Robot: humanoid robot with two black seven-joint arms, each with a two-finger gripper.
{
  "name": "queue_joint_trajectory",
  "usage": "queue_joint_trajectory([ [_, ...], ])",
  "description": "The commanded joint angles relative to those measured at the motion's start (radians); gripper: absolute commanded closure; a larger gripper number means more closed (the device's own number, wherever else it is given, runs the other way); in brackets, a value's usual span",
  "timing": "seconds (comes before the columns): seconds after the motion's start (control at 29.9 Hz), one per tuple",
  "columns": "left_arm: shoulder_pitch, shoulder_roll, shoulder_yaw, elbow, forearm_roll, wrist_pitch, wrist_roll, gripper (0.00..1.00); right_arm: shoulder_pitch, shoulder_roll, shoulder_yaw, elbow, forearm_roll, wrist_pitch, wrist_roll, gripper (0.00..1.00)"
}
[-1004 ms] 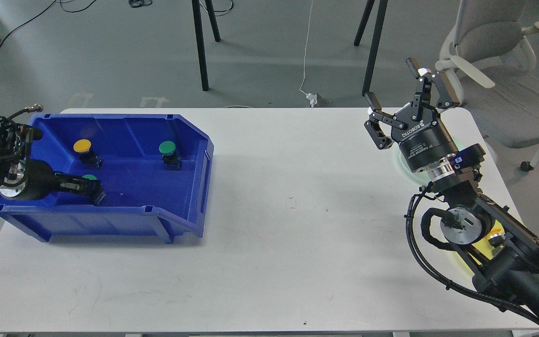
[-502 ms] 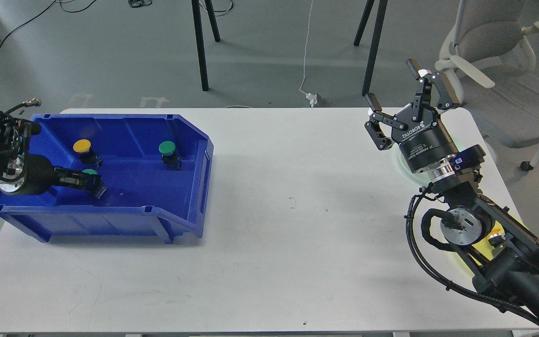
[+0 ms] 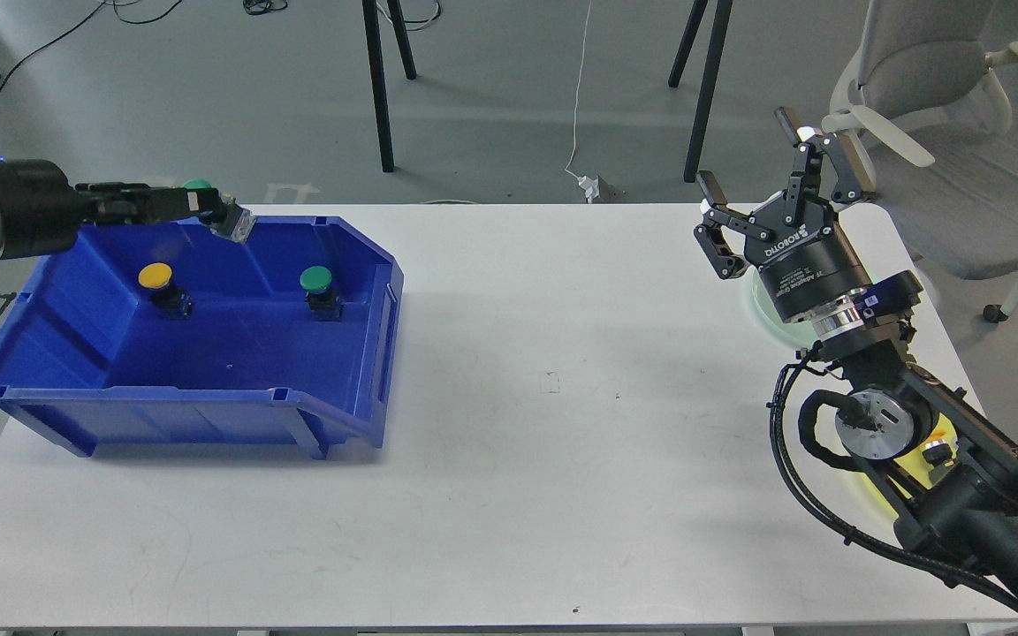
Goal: Pass button and place on color plate
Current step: 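Lift the green button and carry it toward the right gripper, then grasp the green button with the right gripper and release the left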
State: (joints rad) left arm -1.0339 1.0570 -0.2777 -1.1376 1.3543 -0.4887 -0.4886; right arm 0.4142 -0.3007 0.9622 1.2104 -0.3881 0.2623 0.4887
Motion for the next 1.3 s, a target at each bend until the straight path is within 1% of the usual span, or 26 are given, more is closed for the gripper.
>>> queue_joint_trajectory([
  [0.0,0.001,0.015,-0.087,-0.103,-0.168,0.000,0.000,0.89,0.002,-0.001,0.007,0.001,0.000,0.005,0.000,0.04],
  [0.1,0.011,-0.046,-0.095,-0.116,-0.373,0.000,0.000,0.88,0.002,-0.038,0.003,0.011,0.000,0.008,0.000,0.03],
  [0.23,0.047,-0.214,-0.097,-0.137,-0.553,0.000,0.000,0.88,0.006,-0.090,0.007,0.011,-0.003,0.006,0.000,0.03],
  [0.43,0.110,-0.507,-0.101,-0.133,-0.598,0.000,0.000,0.88,0.000,-0.216,0.006,0.024,-0.003,0.008,0.000,0.03],
  [0.54,0.133,-0.586,-0.101,-0.111,-0.601,0.000,0.000,0.88,-0.027,-0.274,-0.002,0.072,-0.017,0.011,0.000,0.03],
  [0.64,0.147,-0.615,-0.106,-0.099,-0.606,0.000,0.000,0.88,-0.055,-0.314,-0.019,0.155,-0.053,0.021,0.000,0.03],
  [0.74,0.147,-0.615,-0.106,-0.093,-0.624,0.000,0.000,0.88,-0.066,-0.313,-0.039,0.225,-0.171,0.025,0.000,0.04],
  [0.84,0.149,-0.615,-0.106,-0.091,-0.626,0.000,0.000,0.88,-0.066,-0.293,-0.066,0.261,-0.244,0.025,0.000,0.05],
  [0.97,0.153,-0.614,-0.106,-0.091,-0.627,0.000,0.000,0.88,-0.054,-0.259,-0.123,0.267,-0.253,0.023,0.000,0.10],
  [1.27,0.153,-0.614,-0.106,-0.079,-0.689,0.000,0.000,0.88,-0.055,-0.158,-0.132,0.267,-0.252,0.021,0.000,0.18],
])
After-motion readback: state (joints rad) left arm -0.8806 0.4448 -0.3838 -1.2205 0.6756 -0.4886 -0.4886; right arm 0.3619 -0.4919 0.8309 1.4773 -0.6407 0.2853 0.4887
